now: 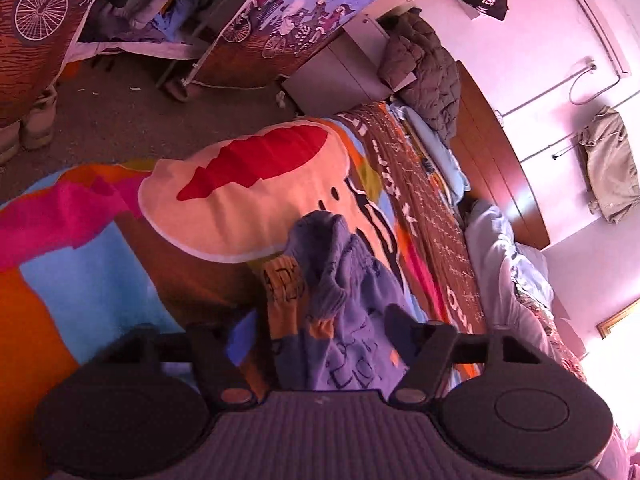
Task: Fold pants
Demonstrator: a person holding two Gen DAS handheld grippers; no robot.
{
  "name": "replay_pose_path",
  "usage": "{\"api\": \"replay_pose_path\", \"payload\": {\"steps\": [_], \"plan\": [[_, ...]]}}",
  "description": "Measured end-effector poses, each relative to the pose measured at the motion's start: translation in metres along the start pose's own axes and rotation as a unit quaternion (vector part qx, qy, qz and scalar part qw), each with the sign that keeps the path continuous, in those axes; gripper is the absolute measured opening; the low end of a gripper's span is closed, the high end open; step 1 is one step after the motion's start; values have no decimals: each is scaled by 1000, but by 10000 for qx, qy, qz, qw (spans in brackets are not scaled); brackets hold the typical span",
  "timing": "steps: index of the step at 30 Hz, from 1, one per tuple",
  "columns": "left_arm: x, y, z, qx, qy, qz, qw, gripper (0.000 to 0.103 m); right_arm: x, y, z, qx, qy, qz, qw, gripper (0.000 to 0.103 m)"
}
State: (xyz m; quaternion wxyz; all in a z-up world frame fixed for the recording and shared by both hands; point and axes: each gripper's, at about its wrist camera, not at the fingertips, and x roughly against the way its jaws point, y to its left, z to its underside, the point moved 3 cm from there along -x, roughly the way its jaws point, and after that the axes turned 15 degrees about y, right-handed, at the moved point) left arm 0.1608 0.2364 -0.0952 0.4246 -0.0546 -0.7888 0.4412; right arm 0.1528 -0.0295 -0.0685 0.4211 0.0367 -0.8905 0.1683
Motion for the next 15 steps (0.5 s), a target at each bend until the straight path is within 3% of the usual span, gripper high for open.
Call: {"api": "replay_pose_path", "payload": {"steps": [1, 2, 3, 10, 15], "plan": [[-1, 2, 0, 71, 9, -29, 10000, 48, -2, 0, 1, -13, 45, 2, 10000, 102], [-1, 4, -1, 183, 8, -51, 9998, 29, -5, 1, 1, -12, 95, 4, 10000, 102], [-1, 7, 0, 313, -63, -38, 9995, 21, -6, 1, 1, 5, 131, 28, 9999, 102], [5, -14, 7, -351, -446, -212, 9982, 13, -13, 16, 4, 381, 254, 347, 9983, 102], [7, -25, 9, -445, -529, -496, 9964, 13, -14, 19, 6, 488, 235, 493, 9973, 102]]}}
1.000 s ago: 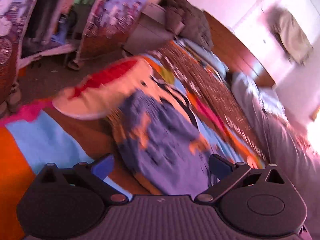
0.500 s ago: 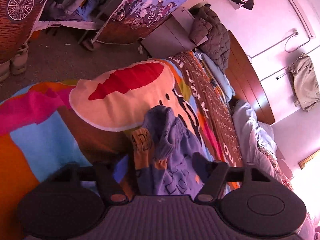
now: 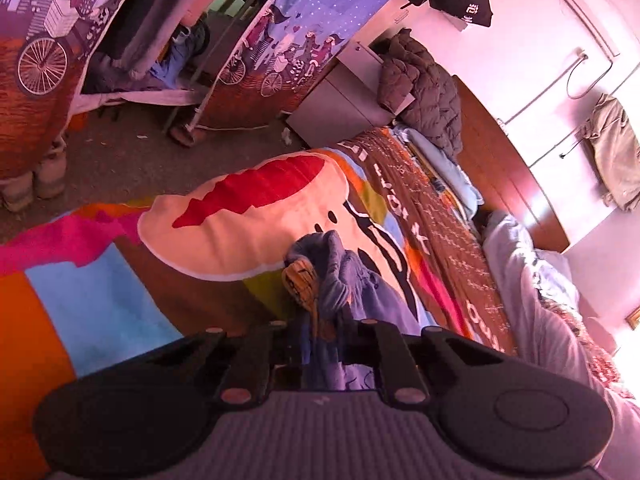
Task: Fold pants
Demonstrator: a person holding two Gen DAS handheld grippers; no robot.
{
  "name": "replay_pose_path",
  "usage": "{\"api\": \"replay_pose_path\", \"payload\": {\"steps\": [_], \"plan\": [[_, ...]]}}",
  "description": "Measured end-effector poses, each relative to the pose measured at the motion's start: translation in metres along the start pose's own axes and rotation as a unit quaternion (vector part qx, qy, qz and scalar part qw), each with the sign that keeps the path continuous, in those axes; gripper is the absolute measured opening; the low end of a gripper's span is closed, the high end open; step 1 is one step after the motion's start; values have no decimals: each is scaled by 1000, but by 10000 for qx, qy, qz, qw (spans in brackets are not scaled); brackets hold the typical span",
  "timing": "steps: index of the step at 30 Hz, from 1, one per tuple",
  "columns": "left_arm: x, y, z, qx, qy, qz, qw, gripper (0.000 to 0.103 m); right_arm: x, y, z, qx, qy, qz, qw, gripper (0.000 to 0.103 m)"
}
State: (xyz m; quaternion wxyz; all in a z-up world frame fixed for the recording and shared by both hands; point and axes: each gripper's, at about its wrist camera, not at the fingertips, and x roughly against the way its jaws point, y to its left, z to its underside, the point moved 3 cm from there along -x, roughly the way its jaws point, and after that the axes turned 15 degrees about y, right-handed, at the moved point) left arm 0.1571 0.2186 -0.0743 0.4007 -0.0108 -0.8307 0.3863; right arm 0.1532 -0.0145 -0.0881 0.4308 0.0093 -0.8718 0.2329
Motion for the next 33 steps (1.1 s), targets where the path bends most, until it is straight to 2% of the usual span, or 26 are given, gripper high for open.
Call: {"api": "replay_pose_path", "payload": {"steps": [4, 8, 12, 14, 17, 19, 23, 27, 30, 33], "plan": [[3, -11, 3, -169, -95, -248, 9995, 13, 0, 1, 0, 35, -31, 59, 10000, 102], [9, -29, 8, -547, -402, -366, 9970, 12, -4, -4, 0, -92, 103, -84, 9999, 102], [11, -51, 14, -887, -608, -436, 9932, 11, -8, -13, -1, -335, 198, -359, 9986, 102], [14, -61, 19, -1051, -745, -491, 9905, 11, -6, -25, 0, -633, 166, -685, 9955, 102], [20, -79, 34, -1525, -1035, -707, 9803, 11, 0, -61, 5, -1183, 191, -1328, 9839, 101], [23, -93, 43, -1807, -1152, -755, 9738, 11, 8, -89, 12, -1176, 118, -1554, 9808, 101], [23, -132, 59, -2315, -1193, -889, 9614, 11, 17, -146, 24, -852, -276, -1369, 9865, 101], [22, -178, 79, -2620, -1051, -854, 9555, 11, 6, -199, 34, -1101, -549, -1455, 9817, 101], [16, -219, 105, -3148, -871, -857, 9413, 11, -10, -224, 46, -1495, -638, -1577, 9740, 101], [2, -261, 140, -3739, -679, -796, 9216, 11, -25, -248, 58, -2055, -555, -2094, 9544, 99]]}}
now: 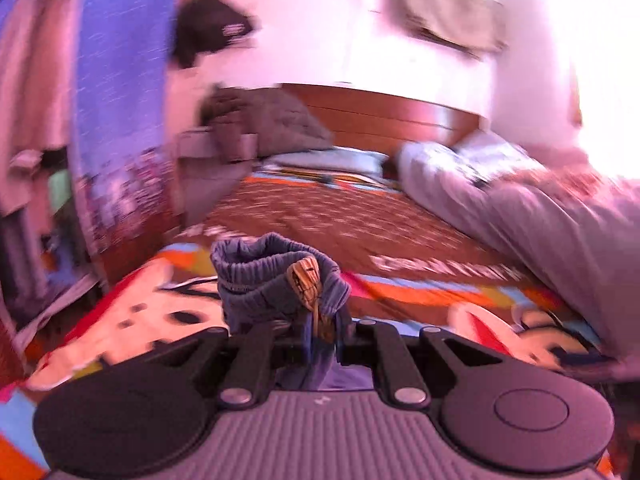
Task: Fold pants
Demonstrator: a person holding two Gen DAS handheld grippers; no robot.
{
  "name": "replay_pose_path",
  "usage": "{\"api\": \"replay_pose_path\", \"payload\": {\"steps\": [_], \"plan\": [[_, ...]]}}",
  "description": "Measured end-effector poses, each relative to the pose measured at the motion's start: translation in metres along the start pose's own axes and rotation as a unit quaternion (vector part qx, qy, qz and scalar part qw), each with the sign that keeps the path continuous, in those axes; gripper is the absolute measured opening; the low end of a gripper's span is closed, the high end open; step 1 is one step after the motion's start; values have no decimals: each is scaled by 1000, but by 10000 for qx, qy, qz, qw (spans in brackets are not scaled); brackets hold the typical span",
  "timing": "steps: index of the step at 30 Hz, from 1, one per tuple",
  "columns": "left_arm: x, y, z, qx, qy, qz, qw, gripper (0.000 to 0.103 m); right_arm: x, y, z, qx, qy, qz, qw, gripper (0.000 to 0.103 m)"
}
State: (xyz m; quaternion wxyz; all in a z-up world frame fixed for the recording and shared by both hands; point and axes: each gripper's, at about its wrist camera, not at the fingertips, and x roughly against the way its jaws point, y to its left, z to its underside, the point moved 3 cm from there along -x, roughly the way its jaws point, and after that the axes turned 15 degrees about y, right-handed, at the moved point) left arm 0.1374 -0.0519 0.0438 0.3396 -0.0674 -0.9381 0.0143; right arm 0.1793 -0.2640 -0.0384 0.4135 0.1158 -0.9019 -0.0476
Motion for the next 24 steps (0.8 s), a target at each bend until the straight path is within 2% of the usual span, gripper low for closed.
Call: {"api": "replay_pose_path", "payload": {"steps": [2, 5, 7, 8, 10, 11, 12, 13, 14, 15, 17, 19, 24], "plan": [[-6, -38, 3, -301, 135, 134, 9994, 12, 2, -17, -4, -230, -44, -425, 9988, 99], [-28, -96, 20, -739, 597, 138, 9954, 13, 9, -44, -7, -680, -123, -642, 9955, 99], [-52, -129, 39, -1183, 1090, -26, 9870, 14, 13, -64, -7, -1081, -33, -678, 9918, 100], [-63, -140, 49, -1384, 1313, -113, 9816, 19, 14, -72, -6, -1198, 14, -692, 9904, 100], [-77, -156, 69, -1727, 1620, -353, 9709, 20, 14, -86, -3, -1350, 91, -770, 9878, 100], [-77, -159, 76, -1810, 1629, -433, 9689, 24, 12, -92, -1, -1456, 156, -816, 9858, 100], [-74, -160, 81, -1852, 1561, -450, 9692, 35, 10, -97, 0, -1584, 202, -891, 9831, 100], [-69, -160, 84, -1855, 1470, -387, 9708, 43, 9, -101, 2, -1692, 217, -991, 9804, 100], [-64, -158, 86, -1827, 1367, -301, 9731, 57, 7, -102, 5, -1776, 240, -1120, 9774, 100], [-58, -155, 89, -1773, 1240, -241, 9760, 60, 6, -102, 7, -1795, 274, -1259, 9753, 100], [-56, -146, 87, -1740, 1158, -226, 9776, 62, 4, -98, 8, -1707, 241, -1568, 9725, 100], [-62, -142, 86, -1719, 1268, -341, 9763, 62, 2, -91, 9, -1653, 131, -1831, 9690, 100], [-66, -137, 86, -1678, 1393, -389, 9752, 62, -20, -68, 3, -1527, 198, -2352, 9597, 79]]}}
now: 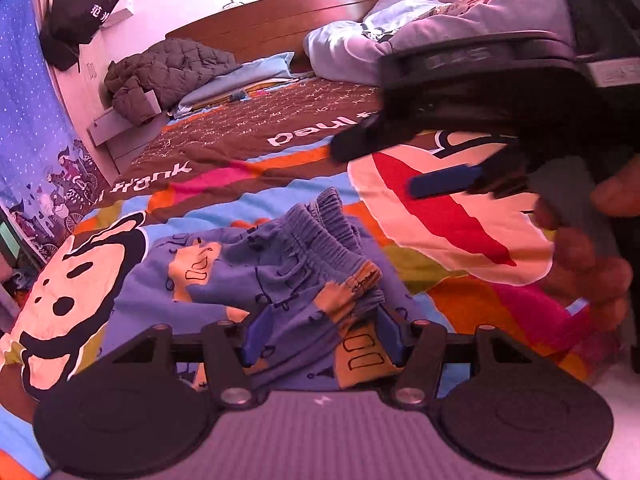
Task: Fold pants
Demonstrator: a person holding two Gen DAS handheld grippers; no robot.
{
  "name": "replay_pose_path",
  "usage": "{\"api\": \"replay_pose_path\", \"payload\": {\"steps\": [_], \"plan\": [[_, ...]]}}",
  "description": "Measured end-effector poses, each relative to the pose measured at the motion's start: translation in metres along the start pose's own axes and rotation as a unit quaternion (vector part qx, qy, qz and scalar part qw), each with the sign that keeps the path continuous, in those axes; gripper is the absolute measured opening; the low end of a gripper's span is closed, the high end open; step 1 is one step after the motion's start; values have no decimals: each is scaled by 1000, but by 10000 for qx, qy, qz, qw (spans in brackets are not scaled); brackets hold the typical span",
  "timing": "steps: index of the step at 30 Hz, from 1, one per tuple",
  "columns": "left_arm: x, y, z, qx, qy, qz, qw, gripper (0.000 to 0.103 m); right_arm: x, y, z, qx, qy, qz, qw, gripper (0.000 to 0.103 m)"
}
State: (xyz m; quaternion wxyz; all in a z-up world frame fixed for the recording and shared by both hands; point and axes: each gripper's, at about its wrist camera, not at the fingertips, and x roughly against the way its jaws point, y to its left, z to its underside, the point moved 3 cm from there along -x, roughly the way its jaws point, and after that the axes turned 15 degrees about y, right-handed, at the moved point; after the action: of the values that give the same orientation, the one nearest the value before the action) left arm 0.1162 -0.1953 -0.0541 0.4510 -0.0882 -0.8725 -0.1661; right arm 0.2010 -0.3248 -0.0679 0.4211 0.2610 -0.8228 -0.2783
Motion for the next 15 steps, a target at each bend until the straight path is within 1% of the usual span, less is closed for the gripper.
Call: {"api": "replay_pose_path", "payload": {"steps": [1, 3, 4, 6, 7, 9, 10, 11, 12, 13, 14, 15], "plan": [[0, 0, 0, -15, -3, -9, 10000, 62, -6, 3, 0, 25, 86, -39, 10000, 77], [-1, 0, 1, -26, 6, 19, 10000, 60, -16, 11, 1, 107, 266, -87, 9996, 68], [-1, 1, 1, -16, 17, 50, 10000, 59, -20, 16, 3, 202, 309, -97, 9993, 66], [-2, 2, 3, 7, 50, 143, 9999, 54, -27, 19, 6, 341, 437, 11, 9985, 55], [-3, 3, 3, 21, 67, 177, 9998, 51, -30, 19, 8, 350, 508, 59, 9981, 53], [-3, 4, 4, 34, 74, 261, 9996, 41, -34, 16, 11, 290, 602, 48, 9978, 40], [-3, 4, 4, 39, 63, 284, 9996, 38, -35, 15, 11, 247, 618, 9, 9978, 38], [-3, 4, 4, 41, 50, 293, 9996, 32, -35, 13, 10, 205, 606, -19, 9979, 29], [-3, 5, 5, 49, 36, 303, 9995, 24, -35, 11, 10, 167, 599, -68, 9980, 17], [-3, 6, 4, 69, 22, 318, 9995, 21, -36, 9, 9, 102, 596, -109, 9981, 10], [-2, 7, 4, 94, 11, 334, 9994, 15, -36, 6, 9, 16, 573, -143, 9983, 5], [0, 9, 4, 137, -13, 349, 9993, 7, -34, 4, 9, -70, 517, -190, 9985, 4]]}}
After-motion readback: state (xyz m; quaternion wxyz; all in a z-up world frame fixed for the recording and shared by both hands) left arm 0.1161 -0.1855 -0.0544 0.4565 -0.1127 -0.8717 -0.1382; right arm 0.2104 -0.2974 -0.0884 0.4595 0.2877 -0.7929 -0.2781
